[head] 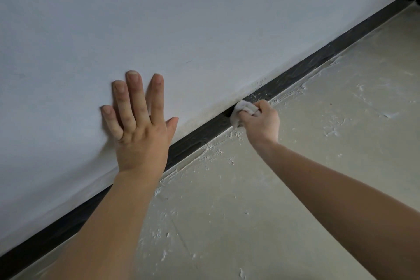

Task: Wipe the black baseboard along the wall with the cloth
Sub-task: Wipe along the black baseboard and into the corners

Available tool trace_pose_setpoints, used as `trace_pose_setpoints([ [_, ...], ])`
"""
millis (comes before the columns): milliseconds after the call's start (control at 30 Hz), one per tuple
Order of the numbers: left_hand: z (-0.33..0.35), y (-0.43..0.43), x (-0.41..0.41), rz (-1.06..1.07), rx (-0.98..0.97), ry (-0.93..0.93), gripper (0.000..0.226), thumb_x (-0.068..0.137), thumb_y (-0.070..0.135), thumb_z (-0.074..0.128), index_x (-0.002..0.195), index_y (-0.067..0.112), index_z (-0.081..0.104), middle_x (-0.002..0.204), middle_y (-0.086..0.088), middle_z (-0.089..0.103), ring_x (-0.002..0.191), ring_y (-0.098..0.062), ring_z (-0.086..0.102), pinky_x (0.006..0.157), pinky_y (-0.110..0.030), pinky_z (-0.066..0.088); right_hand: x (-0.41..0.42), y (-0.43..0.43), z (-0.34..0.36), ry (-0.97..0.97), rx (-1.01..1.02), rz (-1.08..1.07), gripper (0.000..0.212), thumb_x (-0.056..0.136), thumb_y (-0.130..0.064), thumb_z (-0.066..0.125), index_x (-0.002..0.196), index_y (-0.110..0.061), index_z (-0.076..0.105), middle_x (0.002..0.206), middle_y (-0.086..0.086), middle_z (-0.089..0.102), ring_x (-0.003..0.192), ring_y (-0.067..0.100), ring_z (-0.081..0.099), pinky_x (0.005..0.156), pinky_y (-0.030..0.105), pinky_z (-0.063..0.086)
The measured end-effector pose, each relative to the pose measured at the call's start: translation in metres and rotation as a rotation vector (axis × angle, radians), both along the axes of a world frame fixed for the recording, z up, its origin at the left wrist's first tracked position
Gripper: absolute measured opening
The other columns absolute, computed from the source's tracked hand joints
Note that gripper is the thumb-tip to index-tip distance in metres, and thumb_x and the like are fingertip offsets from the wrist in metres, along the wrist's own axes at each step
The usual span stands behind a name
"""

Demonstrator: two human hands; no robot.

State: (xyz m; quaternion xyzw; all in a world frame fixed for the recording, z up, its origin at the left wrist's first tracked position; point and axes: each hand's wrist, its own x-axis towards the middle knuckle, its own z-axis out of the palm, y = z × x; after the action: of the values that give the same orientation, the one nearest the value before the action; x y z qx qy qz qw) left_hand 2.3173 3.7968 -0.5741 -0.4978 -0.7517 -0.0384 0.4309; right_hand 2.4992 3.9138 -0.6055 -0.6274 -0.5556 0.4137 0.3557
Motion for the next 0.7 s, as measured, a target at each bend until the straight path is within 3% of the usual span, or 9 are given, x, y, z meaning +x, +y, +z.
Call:
trace_pose_setpoints([
  [100, -0.001, 0.001, 0.005, -0.011, 0.013, -0.05, 0.102, 0.087, 0.056, 0.054, 0.152, 0.015, -0.014, 0.148, -0.016, -0.039, 0.137, -0.029, -0.036, 0.111, -0.044, -0.022, 0.004, -0.003, 0.002, 0.056, -0.072, -0.161, 0.015, 0.086, -0.011, 0.063, 0.08, -0.014, 0.05, 0.065, -0.007, 0.049, 0.056, 0.006, 0.044, 0.046, 0.016, 0.032],
  [200, -0.004, 0.009, 0.013, -0.012, 0.069, -0.105, 0.106, 0.084, 0.058, 0.056, 0.152, 0.016, -0.013, 0.147, -0.017, -0.039, 0.137, -0.03, -0.035, 0.111, -0.047, -0.021, -0.005, -0.027, 0.0, -0.016, -0.084, 0.079, 0.013, 0.082, -0.01, 0.065, 0.081, -0.014, 0.053, 0.062, -0.008, 0.051, 0.053, 0.005, 0.043, 0.046, 0.016, 0.034],
  [267, -0.004, 0.016, 0.017, 0.005, 0.103, -0.121, 0.106, 0.083, 0.059, 0.056, 0.152, 0.016, -0.013, 0.147, -0.018, -0.038, 0.137, -0.031, -0.035, 0.11, -0.048, -0.021, -0.016, -0.033, -0.004, 0.0, -0.089, 0.122, 0.015, 0.08, -0.01, 0.066, 0.076, -0.014, 0.052, 0.062, -0.006, 0.05, 0.053, 0.006, 0.042, 0.044, 0.014, 0.034],
  [400, -0.009, 0.022, 0.021, -0.003, 0.155, -0.134, 0.106, 0.082, 0.06, 0.057, 0.153, 0.017, -0.009, 0.149, -0.02, -0.035, 0.139, -0.032, -0.033, 0.111, -0.049, -0.018, -0.015, -0.008, -0.004, 0.092, -0.128, -0.108, 0.011, 0.081, -0.009, 0.065, 0.083, -0.011, 0.054, 0.069, -0.002, 0.056, 0.064, 0.011, 0.051, 0.052, 0.02, 0.039],
  [533, -0.009, 0.026, 0.024, 0.001, 0.173, -0.167, 0.106, 0.081, 0.06, 0.058, 0.153, 0.019, -0.008, 0.15, -0.02, -0.032, 0.139, -0.033, -0.031, 0.112, -0.049, -0.016, 0.006, 0.026, 0.0, -0.029, -0.116, -0.205, 0.012, 0.082, -0.013, 0.065, 0.09, -0.009, 0.057, 0.078, 0.005, 0.061, 0.07, 0.019, 0.057, 0.054, 0.025, 0.044],
  [600, -0.005, 0.027, 0.031, -0.008, 0.167, -0.213, 0.105, 0.082, 0.06, 0.057, 0.153, 0.019, -0.009, 0.153, -0.025, -0.025, 0.138, -0.033, -0.033, 0.112, -0.05, -0.016, 0.011, 0.031, 0.004, -0.01, -0.148, -0.272, 0.011, 0.084, -0.014, 0.063, 0.092, -0.008, 0.06, 0.076, 0.007, 0.064, 0.075, 0.025, 0.065, 0.063, 0.03, 0.053],
  [700, 0.004, 0.035, 0.046, -0.107, 0.113, -0.241, 0.102, 0.086, 0.059, 0.055, 0.152, 0.02, -0.013, 0.152, -0.025, -0.024, 0.137, -0.032, -0.034, 0.114, -0.047, -0.012, 0.013, 0.012, 0.004, 0.077, -0.266, -0.24, 0.01, 0.085, -0.013, 0.062, 0.078, -0.012, 0.055, 0.065, 0.003, 0.062, 0.063, 0.019, 0.063, 0.077, 0.037, 0.059],
])
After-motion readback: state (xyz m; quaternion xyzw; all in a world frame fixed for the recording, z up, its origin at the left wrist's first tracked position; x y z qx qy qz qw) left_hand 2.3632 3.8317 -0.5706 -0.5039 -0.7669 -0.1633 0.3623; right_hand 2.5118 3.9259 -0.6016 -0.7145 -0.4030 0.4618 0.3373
